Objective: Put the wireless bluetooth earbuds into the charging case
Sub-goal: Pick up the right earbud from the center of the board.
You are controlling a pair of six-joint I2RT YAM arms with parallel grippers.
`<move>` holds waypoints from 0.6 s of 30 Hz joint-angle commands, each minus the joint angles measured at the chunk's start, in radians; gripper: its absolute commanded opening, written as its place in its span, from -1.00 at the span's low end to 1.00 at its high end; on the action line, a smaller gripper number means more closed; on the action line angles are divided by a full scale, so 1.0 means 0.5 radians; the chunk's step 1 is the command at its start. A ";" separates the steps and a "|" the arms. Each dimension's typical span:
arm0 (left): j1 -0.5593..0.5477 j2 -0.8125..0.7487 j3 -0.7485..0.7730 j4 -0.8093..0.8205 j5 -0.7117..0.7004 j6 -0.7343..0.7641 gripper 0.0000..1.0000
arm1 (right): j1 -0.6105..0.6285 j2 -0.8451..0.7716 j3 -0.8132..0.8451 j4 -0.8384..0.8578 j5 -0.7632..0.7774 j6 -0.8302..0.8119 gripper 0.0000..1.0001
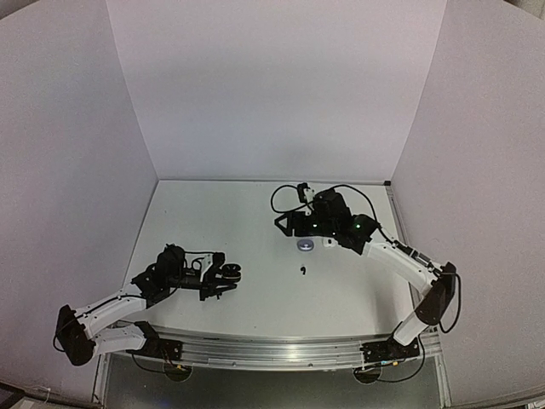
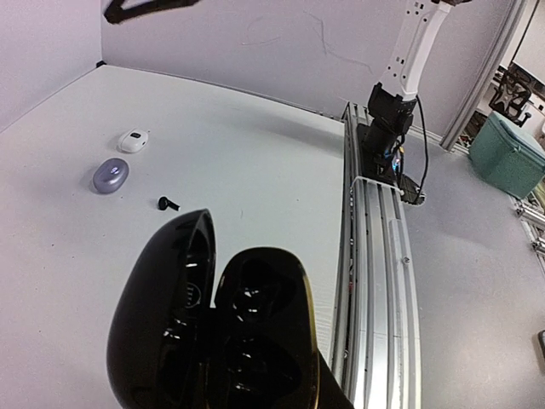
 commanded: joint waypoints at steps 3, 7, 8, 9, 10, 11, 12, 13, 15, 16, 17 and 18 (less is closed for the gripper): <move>0.000 -0.086 -0.182 0.400 -0.152 -0.026 -1.00 | 0.010 0.385 0.049 -0.815 0.708 0.194 0.43; 0.001 -0.116 -0.294 0.502 -0.178 -0.058 -1.00 | 0.011 0.681 0.234 -1.035 0.622 0.220 0.39; 0.000 -0.125 -0.328 0.530 -0.189 -0.068 -1.00 | 0.012 0.731 0.262 -1.065 0.605 0.229 0.36; 0.000 -0.130 -0.362 0.567 -0.196 -0.078 -1.00 | 0.013 0.783 0.284 -1.079 0.587 0.230 0.33; 0.000 -0.135 -0.392 0.602 -0.203 -0.088 -1.00 | 0.015 0.829 0.303 -1.090 0.567 0.229 0.30; 0.000 -0.141 -0.422 0.631 -0.204 -0.100 -1.00 | 0.014 0.863 0.317 -1.104 0.549 0.224 0.26; 0.000 -0.146 -0.441 0.651 -0.200 -0.102 -1.00 | 0.015 0.902 0.336 -1.122 0.543 0.217 0.23; 0.000 -0.149 -0.455 0.666 -0.197 -0.101 -1.00 | 0.016 0.939 0.356 -1.146 0.542 0.210 0.21; 0.000 -0.150 -0.465 0.677 -0.209 -0.094 -1.00 | 0.017 0.991 0.380 -1.203 0.566 0.204 0.14; 0.000 -0.147 -0.469 0.690 -0.219 -0.093 -1.00 | 0.015 1.008 0.383 -1.219 0.579 0.197 0.11; 0.000 -0.142 -0.474 0.708 -0.224 -0.093 -1.00 | 0.015 1.022 0.382 -1.225 0.587 0.189 0.07; 0.000 -0.137 -0.479 0.729 -0.226 -0.094 -1.00 | 0.015 1.039 0.383 -1.225 0.588 0.174 0.03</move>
